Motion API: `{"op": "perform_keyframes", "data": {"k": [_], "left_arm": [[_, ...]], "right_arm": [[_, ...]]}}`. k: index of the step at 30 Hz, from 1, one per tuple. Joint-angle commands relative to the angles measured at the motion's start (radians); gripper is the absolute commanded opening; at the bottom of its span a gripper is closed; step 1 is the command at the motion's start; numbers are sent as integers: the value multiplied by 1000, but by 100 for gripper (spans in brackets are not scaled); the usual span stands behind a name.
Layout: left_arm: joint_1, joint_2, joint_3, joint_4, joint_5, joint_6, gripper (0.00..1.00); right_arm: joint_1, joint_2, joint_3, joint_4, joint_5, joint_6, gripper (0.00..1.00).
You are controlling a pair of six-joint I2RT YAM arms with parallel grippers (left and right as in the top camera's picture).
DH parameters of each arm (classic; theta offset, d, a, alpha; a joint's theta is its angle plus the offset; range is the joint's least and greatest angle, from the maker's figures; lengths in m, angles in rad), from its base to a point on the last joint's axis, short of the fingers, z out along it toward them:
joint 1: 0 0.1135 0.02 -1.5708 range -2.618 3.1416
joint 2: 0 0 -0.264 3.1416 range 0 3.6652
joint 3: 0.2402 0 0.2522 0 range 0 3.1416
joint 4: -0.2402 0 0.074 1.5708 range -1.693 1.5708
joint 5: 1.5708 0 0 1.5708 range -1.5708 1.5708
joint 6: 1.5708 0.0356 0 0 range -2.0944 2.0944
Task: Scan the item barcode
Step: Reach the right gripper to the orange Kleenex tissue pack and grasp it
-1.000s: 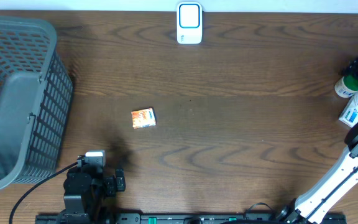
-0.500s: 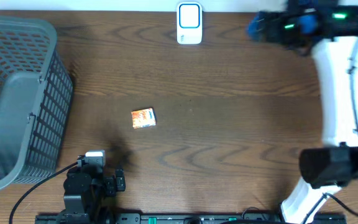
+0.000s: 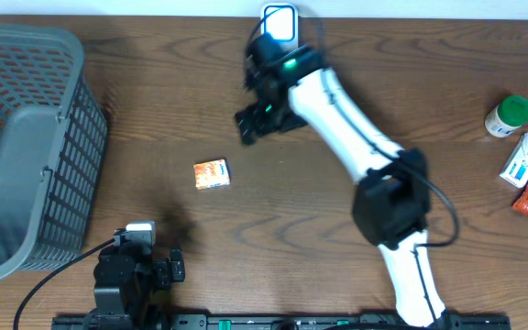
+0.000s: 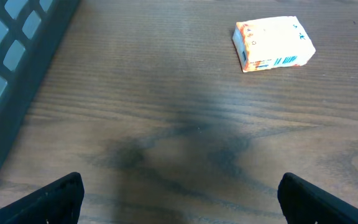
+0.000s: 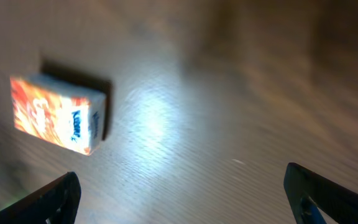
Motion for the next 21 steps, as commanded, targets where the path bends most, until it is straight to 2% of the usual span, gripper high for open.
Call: {"op": "perform_keyframes", "data": {"k": [1, 6, 11, 14, 17, 21], "left_arm": [[3, -1, 2, -15, -9, -8, 99], [3, -1, 2, -15, -9, -8, 99], [3, -1, 2, -15, -9, -8, 99], [3, -1, 2, -15, -9, -8, 99], [3, -1, 2, -15, -9, -8, 99], [3, -1, 2, -15, -9, -8, 99]], "right_arm": [[67, 8, -2, 2, -19, -96, 99], [150, -2, 0, 29, 11, -85, 99], [198, 6, 0, 41, 122, 34, 99], [225, 6, 0, 81, 204, 154, 99], [233, 6, 0, 133, 196, 312, 99], [241, 6, 0, 198, 133, 346, 99]]}}
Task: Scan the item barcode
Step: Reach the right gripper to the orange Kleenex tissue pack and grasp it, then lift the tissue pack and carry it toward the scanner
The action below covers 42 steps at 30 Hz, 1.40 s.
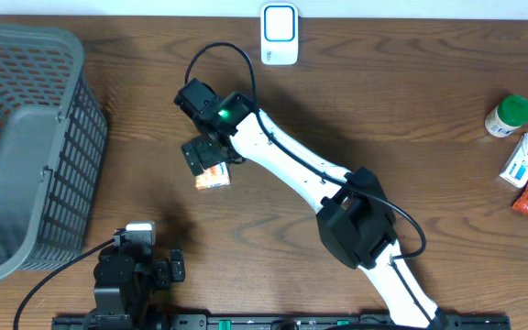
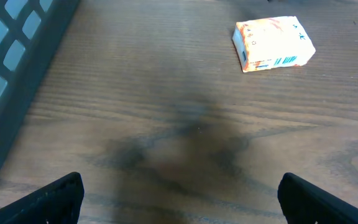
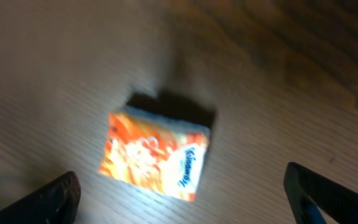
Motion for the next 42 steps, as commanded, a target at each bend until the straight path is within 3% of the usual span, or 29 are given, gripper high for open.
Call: {"op": "perform_keyframes", "data": {"k": [1, 19, 26, 29, 32, 36, 42], "left_arm": [[3, -1, 2, -15, -9, -8, 99], [3, -1, 2, -15, -9, -8, 99], [3, -1, 2, -15, -9, -8, 99], [3, -1, 2, -15, -9, -8, 99], [3, -1, 2, -15, -9, -8, 99], [3, -1, 2, -15, -9, -8, 99], [3, -1, 2, -15, -9, -8, 99]], "right_arm": [[18, -17, 7, 22, -19, 91, 99], [51, 134, 7, 27, -80, 121, 99], [71, 143, 7, -14, -13, 158, 99], [60, 143, 7, -30, 21, 163, 91], [47, 143, 7, -29, 21, 174, 90], [21, 143, 7, -13, 20, 229, 97], [16, 143, 7, 11, 21, 346, 90]]}}
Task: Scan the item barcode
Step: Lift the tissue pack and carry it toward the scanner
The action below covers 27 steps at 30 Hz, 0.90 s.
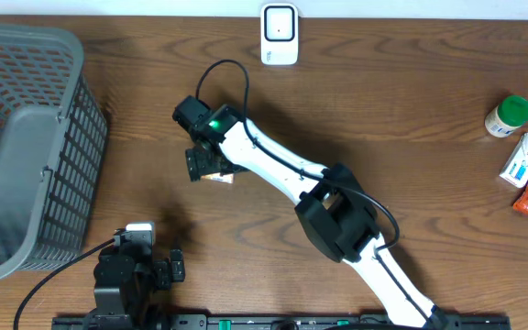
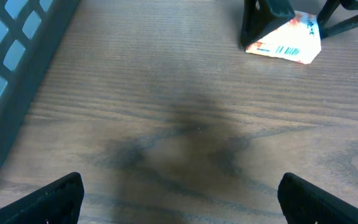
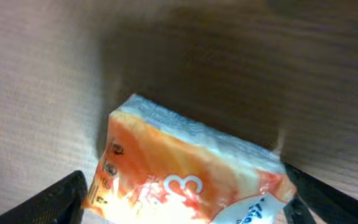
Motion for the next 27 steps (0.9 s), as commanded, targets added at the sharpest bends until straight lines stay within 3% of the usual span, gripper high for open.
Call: {"op": "perform_keyframes", "data": {"k": [1, 6, 15, 21, 27], "left_arm": [[3, -1, 2, -15, -9, -8, 99], [3, -1, 2, -15, -9, -8, 99], [3, -1, 2, -15, -9, -8, 99], [3, -1, 2, -15, -9, -8, 99], [3, -1, 2, -15, -9, -8, 99]], "right_arm": [[2, 22, 2, 7, 18, 113, 91], [1, 22, 2, 23, 45, 243, 96], [1, 30, 2, 21, 87, 467, 89], [-1, 74, 2, -2, 85, 468, 75], [-12, 81, 2, -27, 81, 338, 68]]}}
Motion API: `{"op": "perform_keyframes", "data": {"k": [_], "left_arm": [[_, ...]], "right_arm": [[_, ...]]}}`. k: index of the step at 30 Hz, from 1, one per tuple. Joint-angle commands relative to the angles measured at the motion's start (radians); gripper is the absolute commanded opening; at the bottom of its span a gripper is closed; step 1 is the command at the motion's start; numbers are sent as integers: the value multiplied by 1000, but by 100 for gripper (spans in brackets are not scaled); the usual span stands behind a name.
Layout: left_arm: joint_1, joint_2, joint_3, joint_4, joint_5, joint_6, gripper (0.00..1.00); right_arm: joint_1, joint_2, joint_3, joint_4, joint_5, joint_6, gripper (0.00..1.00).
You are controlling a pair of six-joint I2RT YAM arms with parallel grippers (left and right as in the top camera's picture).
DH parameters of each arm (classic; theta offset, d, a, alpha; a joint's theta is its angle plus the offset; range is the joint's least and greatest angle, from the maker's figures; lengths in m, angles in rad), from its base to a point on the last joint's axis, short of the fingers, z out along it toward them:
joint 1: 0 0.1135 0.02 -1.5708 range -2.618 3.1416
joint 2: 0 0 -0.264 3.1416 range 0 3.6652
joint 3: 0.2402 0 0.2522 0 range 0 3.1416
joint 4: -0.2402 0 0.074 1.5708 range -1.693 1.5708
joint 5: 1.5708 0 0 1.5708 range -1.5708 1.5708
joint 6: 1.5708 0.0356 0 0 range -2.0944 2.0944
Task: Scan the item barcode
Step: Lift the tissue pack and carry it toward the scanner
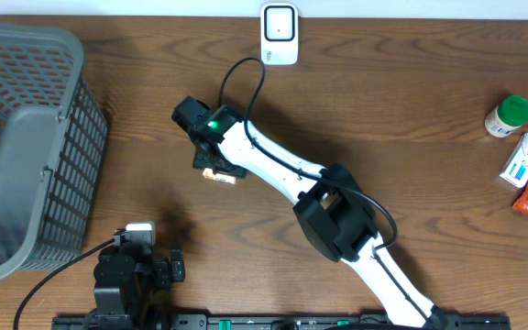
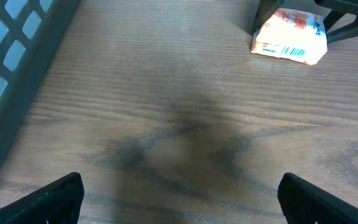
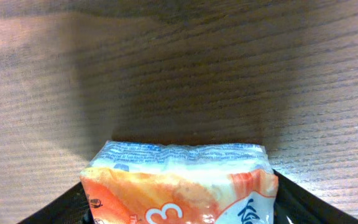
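Note:
The item is a small orange-and-white packet (image 1: 220,174) on the brown table, left of centre. My right gripper (image 1: 211,161) reaches down onto it and is shut on the packet (image 3: 178,180), whose two sides press against the black fingers (image 3: 64,205). In the left wrist view the packet (image 2: 289,38) shows a barcode on its near face, with the right fingers (image 2: 265,15) on either side. The white scanner (image 1: 280,21) stands at the table's far edge. My left gripper (image 2: 179,199) stays open near the front edge, holding nothing.
A grey mesh basket (image 1: 26,110) fills the left side, and its wall (image 2: 11,56) shows in the left wrist view. A green-capped bottle (image 1: 508,115) and small boxes lie at the far right.
The packet was tipped up on one edge between the right fingers; now it sits squarer between them with both fingers tight on its sides. The left arm has not moved.
The right gripper was open near the scanner, with the packet lying flat to its left. Then it was over the packet. Then it was down around the packet, which stood tilted. Now it is shut on the packet.

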Motion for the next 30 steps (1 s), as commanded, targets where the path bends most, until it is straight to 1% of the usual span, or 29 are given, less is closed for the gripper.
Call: {"op": "perform_keyframes", "data": {"k": [1, 4, 7, 12, 17, 21, 23, 30], "left_arm": [[3, -1, 2, -14, -9, -8, 99], [3, -1, 2, -15, -9, -8, 99], [3, -1, 2, -15, -9, -8, 99], [3, -1, 2, -15, -9, -8, 99], [3, -1, 2, -15, -9, -8, 99], [3, -1, 2, -15, -9, -8, 99], [3, -1, 2, -15, -9, -8, 99], [3, -1, 2, -15, -9, -8, 99]], "right_arm": [[-18, 62, -10, -32, -10, -80, 66], [-51, 54, -10, -84, -89, -151, 63], [-95, 41, -10, -146, -174, -265, 60], [-184, 22, -10, -245, -304, -429, 59], [-323, 19, -10, -356, -462, -615, 59], [-422, 19, -10, -443, -522, -691, 59], [-463, 19, -10, -498, -524, -703, 58], [-489, 19, -10, -528, -529, -727, 56]]}}
